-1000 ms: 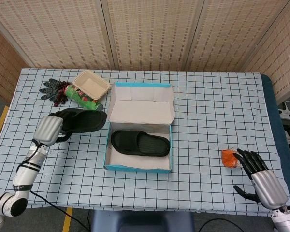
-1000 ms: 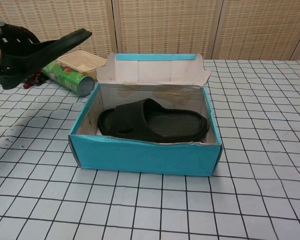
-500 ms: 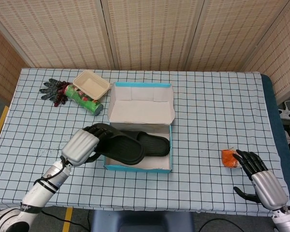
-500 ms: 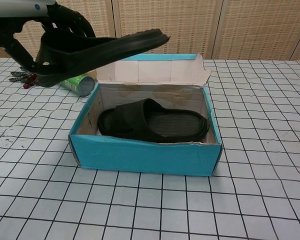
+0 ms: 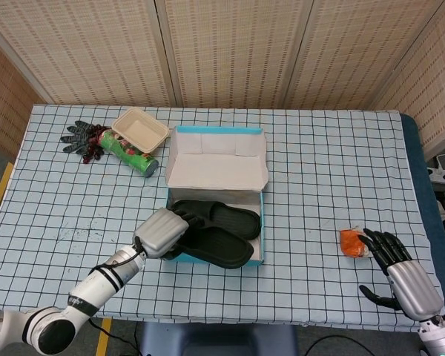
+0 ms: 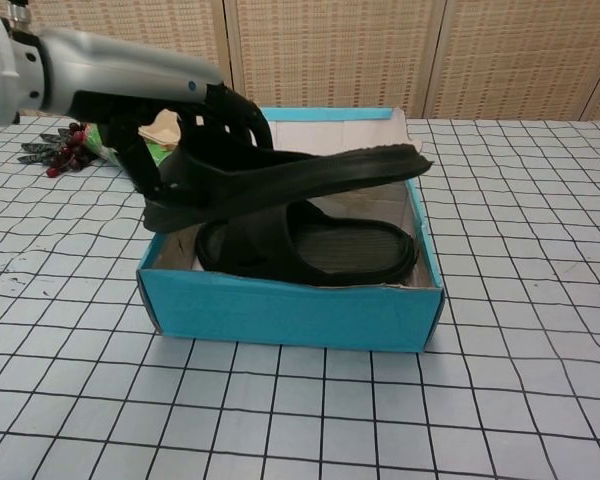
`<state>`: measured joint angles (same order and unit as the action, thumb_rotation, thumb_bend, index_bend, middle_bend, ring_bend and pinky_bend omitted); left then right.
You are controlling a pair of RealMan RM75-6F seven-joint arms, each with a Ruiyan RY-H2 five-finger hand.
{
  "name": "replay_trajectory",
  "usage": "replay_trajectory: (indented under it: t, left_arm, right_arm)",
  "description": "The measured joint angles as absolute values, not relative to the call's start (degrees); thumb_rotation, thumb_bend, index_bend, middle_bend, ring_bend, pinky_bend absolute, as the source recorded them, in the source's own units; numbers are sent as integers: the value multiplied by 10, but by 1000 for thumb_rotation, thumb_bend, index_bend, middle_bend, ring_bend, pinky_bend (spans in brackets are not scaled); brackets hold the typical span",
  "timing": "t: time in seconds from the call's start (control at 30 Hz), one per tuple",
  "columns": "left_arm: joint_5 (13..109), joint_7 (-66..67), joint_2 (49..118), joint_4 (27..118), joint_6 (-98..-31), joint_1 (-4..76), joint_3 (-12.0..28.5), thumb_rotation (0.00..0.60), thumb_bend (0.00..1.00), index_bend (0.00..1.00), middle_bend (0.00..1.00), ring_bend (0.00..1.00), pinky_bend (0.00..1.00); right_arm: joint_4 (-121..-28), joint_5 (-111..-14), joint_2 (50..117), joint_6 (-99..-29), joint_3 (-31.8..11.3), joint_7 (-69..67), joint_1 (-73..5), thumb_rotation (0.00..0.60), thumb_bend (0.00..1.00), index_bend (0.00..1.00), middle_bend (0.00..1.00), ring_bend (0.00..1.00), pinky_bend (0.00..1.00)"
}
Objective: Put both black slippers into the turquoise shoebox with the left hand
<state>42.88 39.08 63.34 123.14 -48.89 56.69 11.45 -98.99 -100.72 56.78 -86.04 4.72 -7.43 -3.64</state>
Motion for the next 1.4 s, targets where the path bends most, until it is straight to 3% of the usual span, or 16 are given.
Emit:
replay_trajectory:
  t: [0.3, 0.5, 0.77, 1.07, 1.4]
  left_arm:
    - [374, 341, 653, 1179, -431, 623, 106, 600, 583, 562, 661, 622, 743]
    - [327, 340, 673, 1146, -428, 660, 86, 600, 582, 545, 666, 632, 759]
    - [259, 331, 701, 1096, -419, 702, 60, 600, 586, 547, 745, 706, 836]
    - [261, 320, 764, 1027, -445, 706, 21, 600, 581, 593, 800, 758, 896]
    - [216, 352, 815, 987, -471, 727, 0, 600, 481, 634, 849, 805, 956]
  right_arm:
    - [-991, -1002, 569, -856, 46, -72, -38, 600, 128, 0, 0, 0, 0]
    - [-990, -1002, 567, -858, 46, -78, -38, 600, 128, 0, 0, 0, 0]
    - [-992, -1003, 565, -849, 49, -78, -42, 600, 128, 0, 0, 0, 0]
    - [-993, -1003, 564, -850, 50, -79, -42, 600, 128, 0, 0, 0, 0]
    - [-994, -1002, 564, -848, 51, -79, -43, 600, 128, 0, 0, 0, 0]
